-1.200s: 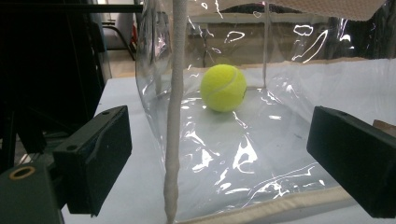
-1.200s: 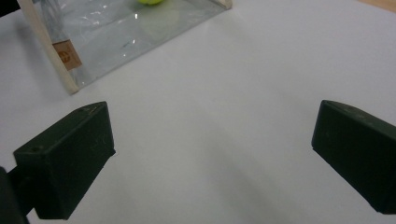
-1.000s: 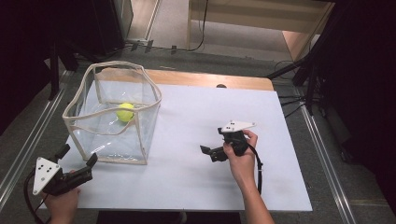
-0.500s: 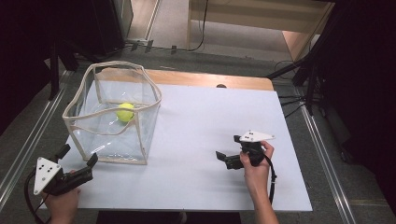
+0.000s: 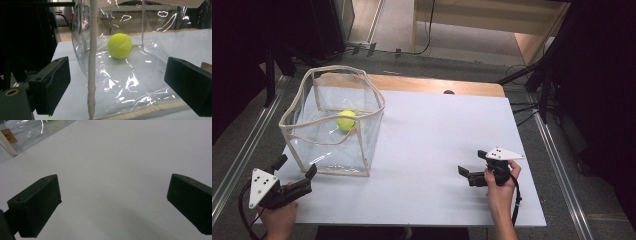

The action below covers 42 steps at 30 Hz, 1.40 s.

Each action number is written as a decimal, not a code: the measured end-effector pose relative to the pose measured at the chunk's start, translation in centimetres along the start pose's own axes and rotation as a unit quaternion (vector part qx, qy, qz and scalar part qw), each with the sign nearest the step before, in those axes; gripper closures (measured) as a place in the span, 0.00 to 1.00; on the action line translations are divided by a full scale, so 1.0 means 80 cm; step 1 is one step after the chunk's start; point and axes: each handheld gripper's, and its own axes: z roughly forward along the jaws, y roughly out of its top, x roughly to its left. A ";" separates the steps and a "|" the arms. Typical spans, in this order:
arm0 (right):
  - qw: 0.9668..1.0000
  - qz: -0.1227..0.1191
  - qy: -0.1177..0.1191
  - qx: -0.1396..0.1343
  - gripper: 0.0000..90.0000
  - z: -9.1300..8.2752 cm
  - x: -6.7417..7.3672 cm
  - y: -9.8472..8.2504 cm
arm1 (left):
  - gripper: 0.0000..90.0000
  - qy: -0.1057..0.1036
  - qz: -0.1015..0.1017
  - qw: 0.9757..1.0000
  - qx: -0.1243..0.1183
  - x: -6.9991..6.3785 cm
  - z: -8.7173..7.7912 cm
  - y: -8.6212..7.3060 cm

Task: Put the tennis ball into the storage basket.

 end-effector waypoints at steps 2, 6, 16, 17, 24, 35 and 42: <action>1.000 0.005 -0.005 -0.003 0.00 -0.006 -0.004 -0.004 | 0.08 0.000 0.000 1.000 0.000 0.000 0.000 0.000; 1.000 0.013 -0.014 -0.006 0.00 -0.017 -0.009 -0.013 | 0.08 0.000 0.001 1.000 0.000 0.000 0.000 0.000; 0.999 0.026 -0.035 -0.020 0.00 -0.041 -0.023 -0.032 | 0.08 0.000 0.003 1.000 0.001 0.000 0.000 0.000; 0.999 0.029 -0.033 -0.023 0.00 -0.044 -0.023 -0.033 | 0.08 -0.001 0.002 1.000 0.001 0.000 0.000 0.000; 0.997 0.030 -0.055 -0.038 0.00 -0.064 -0.031 -0.046 | 0.08 -0.001 0.002 1.000 0.001 0.000 0.000 0.000; 0.994 0.058 -0.074 -0.064 0.00 -0.083 -0.043 -0.069 | 0.08 -0.002 0.000 1.000 0.000 0.001 0.000 0.000; 0.993 0.061 -0.080 -0.065 0.00 -0.085 -0.046 -0.072 | 0.08 -0.003 -0.004 1.000 -0.001 0.002 -0.001 0.001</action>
